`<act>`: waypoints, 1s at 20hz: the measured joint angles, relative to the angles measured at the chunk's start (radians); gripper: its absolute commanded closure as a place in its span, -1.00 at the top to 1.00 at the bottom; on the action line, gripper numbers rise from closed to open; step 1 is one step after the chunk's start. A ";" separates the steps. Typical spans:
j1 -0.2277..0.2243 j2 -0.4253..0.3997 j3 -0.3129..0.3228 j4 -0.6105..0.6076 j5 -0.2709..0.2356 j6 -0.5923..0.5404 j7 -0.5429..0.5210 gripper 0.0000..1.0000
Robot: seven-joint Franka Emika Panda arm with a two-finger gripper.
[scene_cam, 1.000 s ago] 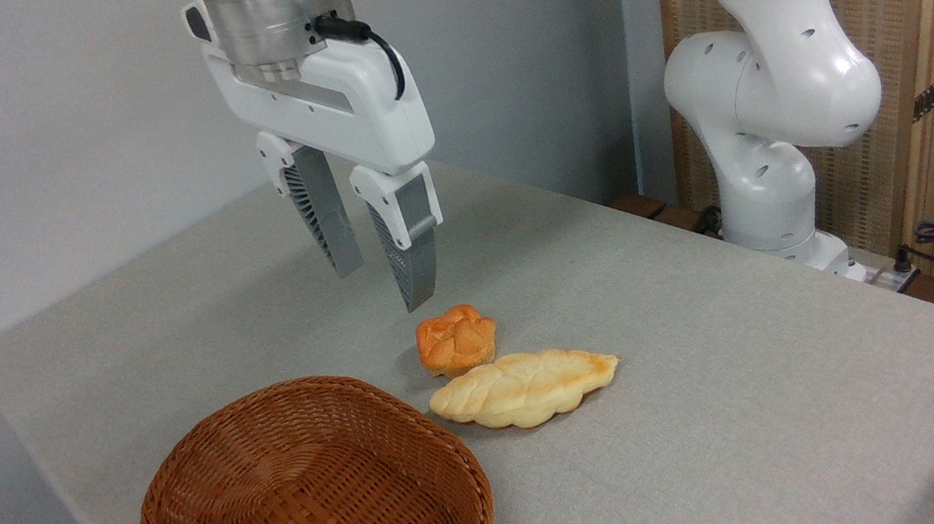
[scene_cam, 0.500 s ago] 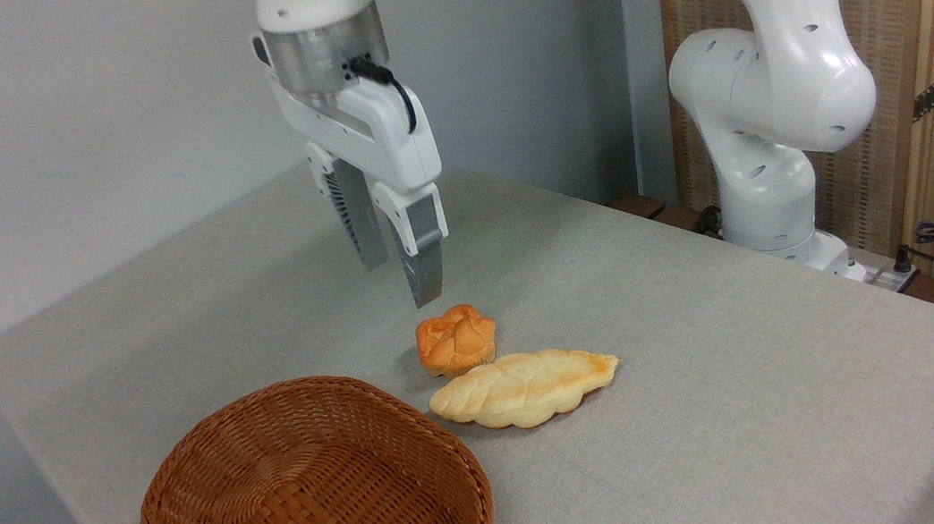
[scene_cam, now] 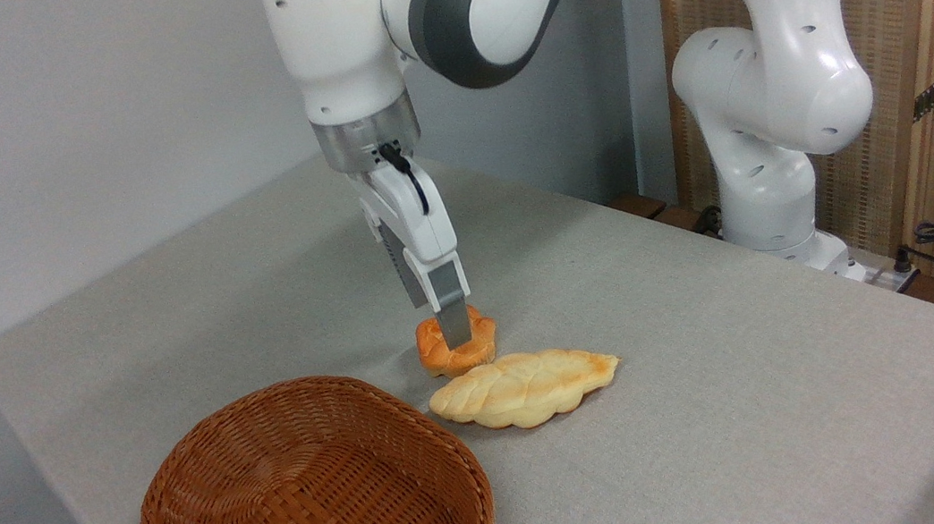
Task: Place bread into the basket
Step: 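Close the gripper fingers around the orange bread roll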
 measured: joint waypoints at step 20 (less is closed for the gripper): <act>-0.055 0.001 -0.001 -0.111 0.091 0.113 0.021 -0.23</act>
